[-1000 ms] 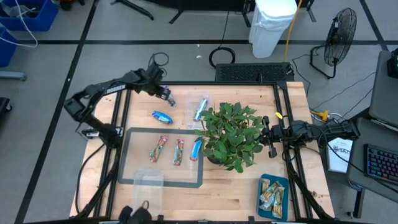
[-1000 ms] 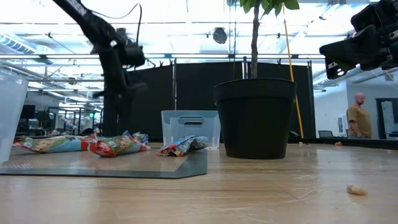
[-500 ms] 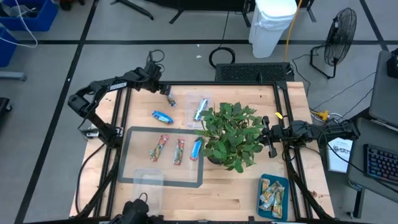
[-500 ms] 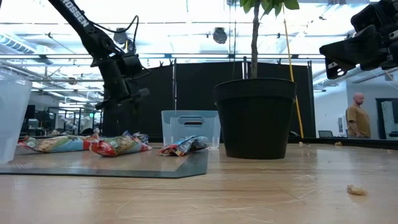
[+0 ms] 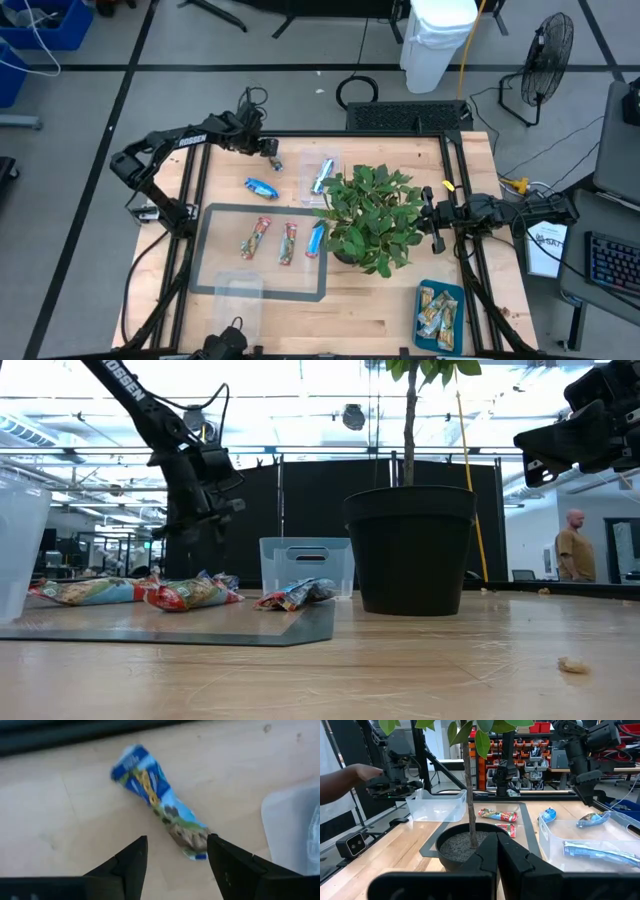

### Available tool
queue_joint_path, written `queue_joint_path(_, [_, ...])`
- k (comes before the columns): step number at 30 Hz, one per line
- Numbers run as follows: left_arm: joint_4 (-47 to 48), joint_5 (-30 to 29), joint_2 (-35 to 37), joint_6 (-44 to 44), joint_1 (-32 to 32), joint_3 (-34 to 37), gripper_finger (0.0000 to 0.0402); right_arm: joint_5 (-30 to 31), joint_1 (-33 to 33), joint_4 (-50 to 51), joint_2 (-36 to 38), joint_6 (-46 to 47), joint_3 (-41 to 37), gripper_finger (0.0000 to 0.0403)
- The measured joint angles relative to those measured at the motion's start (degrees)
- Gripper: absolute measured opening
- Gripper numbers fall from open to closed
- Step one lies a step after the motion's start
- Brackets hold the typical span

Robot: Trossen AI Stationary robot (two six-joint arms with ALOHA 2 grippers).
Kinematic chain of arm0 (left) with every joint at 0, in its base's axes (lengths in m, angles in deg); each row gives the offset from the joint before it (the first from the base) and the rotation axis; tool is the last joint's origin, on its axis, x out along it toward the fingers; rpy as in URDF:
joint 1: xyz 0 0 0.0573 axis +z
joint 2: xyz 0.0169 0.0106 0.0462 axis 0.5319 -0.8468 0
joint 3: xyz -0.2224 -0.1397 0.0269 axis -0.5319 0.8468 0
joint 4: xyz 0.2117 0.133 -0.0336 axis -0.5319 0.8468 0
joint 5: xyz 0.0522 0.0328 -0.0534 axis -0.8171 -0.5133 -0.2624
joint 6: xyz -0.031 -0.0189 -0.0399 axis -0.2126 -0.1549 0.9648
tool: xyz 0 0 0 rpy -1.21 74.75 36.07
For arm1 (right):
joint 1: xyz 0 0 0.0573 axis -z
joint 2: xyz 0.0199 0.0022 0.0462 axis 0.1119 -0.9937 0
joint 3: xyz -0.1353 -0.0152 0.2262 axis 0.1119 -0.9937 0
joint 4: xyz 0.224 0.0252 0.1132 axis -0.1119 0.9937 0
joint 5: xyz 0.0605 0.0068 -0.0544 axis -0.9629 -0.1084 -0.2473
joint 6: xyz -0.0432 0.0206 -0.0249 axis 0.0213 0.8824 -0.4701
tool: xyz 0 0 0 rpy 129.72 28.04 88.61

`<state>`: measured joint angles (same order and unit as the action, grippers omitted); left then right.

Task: Pick and place Granola Bars by type
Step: Put the top blue granola bar into the top transparent bin

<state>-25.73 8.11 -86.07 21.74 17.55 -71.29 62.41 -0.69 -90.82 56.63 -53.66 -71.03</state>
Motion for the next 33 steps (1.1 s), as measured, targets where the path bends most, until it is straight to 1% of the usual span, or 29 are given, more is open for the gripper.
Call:
queue_joint_path(5, [0.2,0.5,0.0,2.3,-2.5,0.0,0.0194,0.0,0.0,0.0,0.0,0.0,0.0,0.0000])
queue_joint_path(8, [-0.2,2.1,0.0,2.2,-4.6,0.0,0.0191,0.0,0.0,0.0,0.0,0.0,0.0,0.0000])
queue_joint_path(11, [-0.4,2.5,0.0,2.1,-6.5,0.0,0.0192,0.0,0.0,0.0,0.0,0.0,0.0,0.0000])
queue_joint_path(15, [-0.4,2.7,0.0,2.2,-7.6,0.0,0.0196,0.0,0.0,0.0,0.0,0.0,0.0,0.0000])
queue_joint_path(17, [-0.3,3.9,0.0,2.5,-7.8,-0.1,0.0199,0.0,0.0,0.0,0.0,0.0,0.0,0.0000])
queue_joint_path(19, [1.6,4.1,0.0,3.0,-7.8,-1.1,0.0200,0.0,0.0,0.0,0.0,0.0,0.0,0.0000])
queue_joint_path(23, [8.5,3.3,-0.1,2.6,-7.6,-6.3,0.0198,0.0,0.0,0.0,0.0,0.0,0.0,0.0000])
queue_joint_path(27, [16.9,-0.5,-0.9,0.8,-6.8,-15.1,0.0198,0.0,0.0,0.0,0.0,0.0,0.0,0.0000])
queue_joint_path(30, [24.9,-3.7,-4.2,-0.1,-6.0,-22.8,0.0198,0.0,0.0,0.0,0.0,0.0,0.0,0.0000])
queue_joint_path(33, [32.0,-5.1,-9.5,-0.8,-5.5,-30.0,0.0198,0.0,0.0,0.0,0.0,0.0,0.0,0.0000])
